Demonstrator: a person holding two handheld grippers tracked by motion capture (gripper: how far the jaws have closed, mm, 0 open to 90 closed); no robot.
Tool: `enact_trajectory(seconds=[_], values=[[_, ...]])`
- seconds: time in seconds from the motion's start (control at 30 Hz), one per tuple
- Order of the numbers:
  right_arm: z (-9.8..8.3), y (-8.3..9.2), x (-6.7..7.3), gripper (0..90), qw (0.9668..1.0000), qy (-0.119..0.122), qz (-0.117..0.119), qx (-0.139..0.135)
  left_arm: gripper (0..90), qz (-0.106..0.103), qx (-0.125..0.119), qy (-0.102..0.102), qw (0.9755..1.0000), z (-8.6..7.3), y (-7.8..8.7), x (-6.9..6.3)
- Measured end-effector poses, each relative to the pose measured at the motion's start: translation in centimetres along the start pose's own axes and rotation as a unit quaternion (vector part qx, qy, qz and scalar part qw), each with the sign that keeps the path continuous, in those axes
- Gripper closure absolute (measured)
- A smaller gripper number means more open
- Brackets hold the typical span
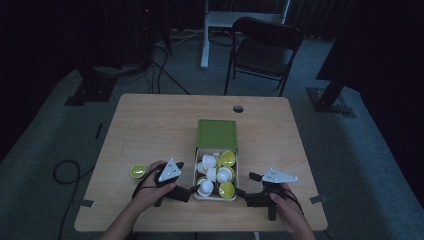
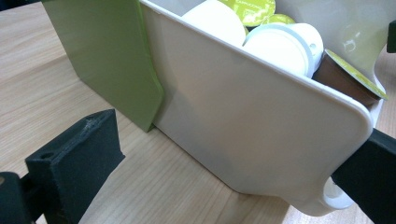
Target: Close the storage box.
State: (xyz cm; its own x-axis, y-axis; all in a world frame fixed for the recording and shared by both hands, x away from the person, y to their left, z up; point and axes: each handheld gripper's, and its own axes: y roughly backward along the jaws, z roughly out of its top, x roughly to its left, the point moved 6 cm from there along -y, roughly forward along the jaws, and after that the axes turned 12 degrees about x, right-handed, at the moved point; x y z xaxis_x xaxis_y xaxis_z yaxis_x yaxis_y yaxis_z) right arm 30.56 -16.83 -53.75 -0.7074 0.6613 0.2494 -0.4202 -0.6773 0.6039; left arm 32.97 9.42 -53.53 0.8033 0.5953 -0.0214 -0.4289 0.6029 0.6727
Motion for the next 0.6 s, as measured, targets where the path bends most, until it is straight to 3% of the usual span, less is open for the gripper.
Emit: enact_trajectory(seconds=[0.4, 0.6], values=[[0.4, -0.2, -0.7, 10.7, 1.0, -0.005, -0.006, -0.002, 0.9, -0.006, 0.001, 0.005, 1.0, 0.4, -0.5, 0.6], [0.8, -0.4, -1.1, 10.7, 0.9999, 0.002, -0.014, 0.0, 0.9, 0.004, 0.001, 0.001, 1.0, 0.6, -0.7, 1.0]])
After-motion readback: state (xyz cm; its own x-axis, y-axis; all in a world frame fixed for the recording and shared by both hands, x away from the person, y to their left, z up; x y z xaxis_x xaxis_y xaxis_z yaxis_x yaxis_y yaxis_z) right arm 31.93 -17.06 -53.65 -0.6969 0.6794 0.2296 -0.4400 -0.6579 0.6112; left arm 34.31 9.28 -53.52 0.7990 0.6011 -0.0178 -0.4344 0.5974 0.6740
